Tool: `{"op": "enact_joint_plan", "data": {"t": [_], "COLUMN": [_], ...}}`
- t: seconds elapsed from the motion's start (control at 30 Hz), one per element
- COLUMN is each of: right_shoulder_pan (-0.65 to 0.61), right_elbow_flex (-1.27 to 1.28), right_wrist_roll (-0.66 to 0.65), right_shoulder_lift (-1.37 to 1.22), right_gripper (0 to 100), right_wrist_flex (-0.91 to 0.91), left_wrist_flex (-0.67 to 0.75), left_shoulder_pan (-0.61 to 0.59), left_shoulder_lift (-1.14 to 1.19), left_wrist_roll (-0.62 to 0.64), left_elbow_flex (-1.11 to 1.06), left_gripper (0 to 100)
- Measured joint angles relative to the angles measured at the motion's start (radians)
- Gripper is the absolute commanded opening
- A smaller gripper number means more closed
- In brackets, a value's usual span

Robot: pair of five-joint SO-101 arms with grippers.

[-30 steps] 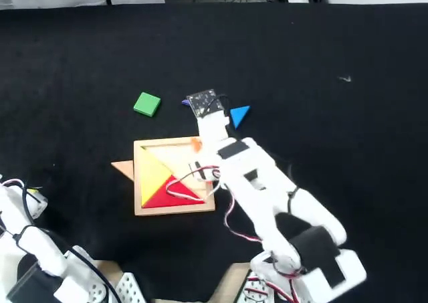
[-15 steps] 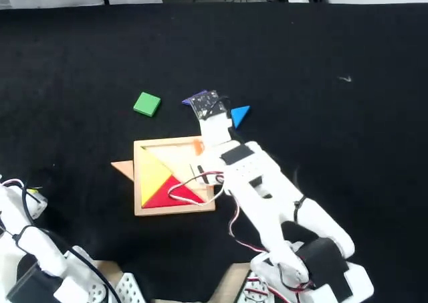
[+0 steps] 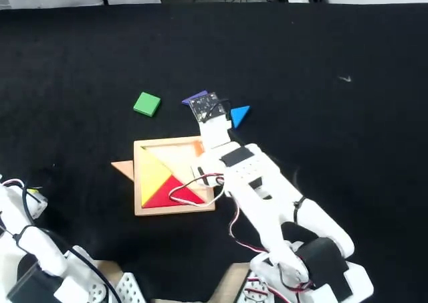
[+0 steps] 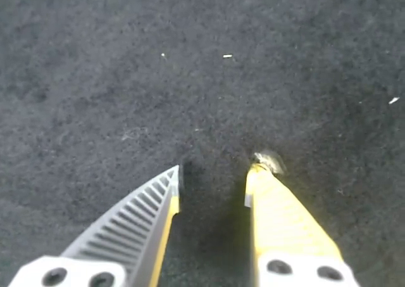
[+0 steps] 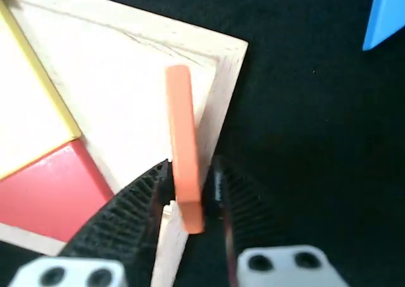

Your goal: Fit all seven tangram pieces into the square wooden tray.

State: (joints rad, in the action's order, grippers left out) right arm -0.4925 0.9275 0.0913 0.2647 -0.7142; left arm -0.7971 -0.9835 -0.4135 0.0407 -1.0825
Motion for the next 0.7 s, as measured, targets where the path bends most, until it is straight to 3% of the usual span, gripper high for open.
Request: {"op": "enact_joint_plan", "data": {"t": [0.7], "right_shoulder_pan": [-0.112], "right_elbow_flex": [-0.003], "right_wrist_roll": [-0.072], "right_shoulder_lift": [0.028], "right_gripper": [10.9], "right_wrist_flex": [-0.063], "left_wrist_flex": [0.000], "left_shoulder_pan": [0.000], "left_shoulder_lift": [0.000], "left_wrist_roll": [0.000], "left_elbow_flex": [0.000], "left_gripper": [18]}}
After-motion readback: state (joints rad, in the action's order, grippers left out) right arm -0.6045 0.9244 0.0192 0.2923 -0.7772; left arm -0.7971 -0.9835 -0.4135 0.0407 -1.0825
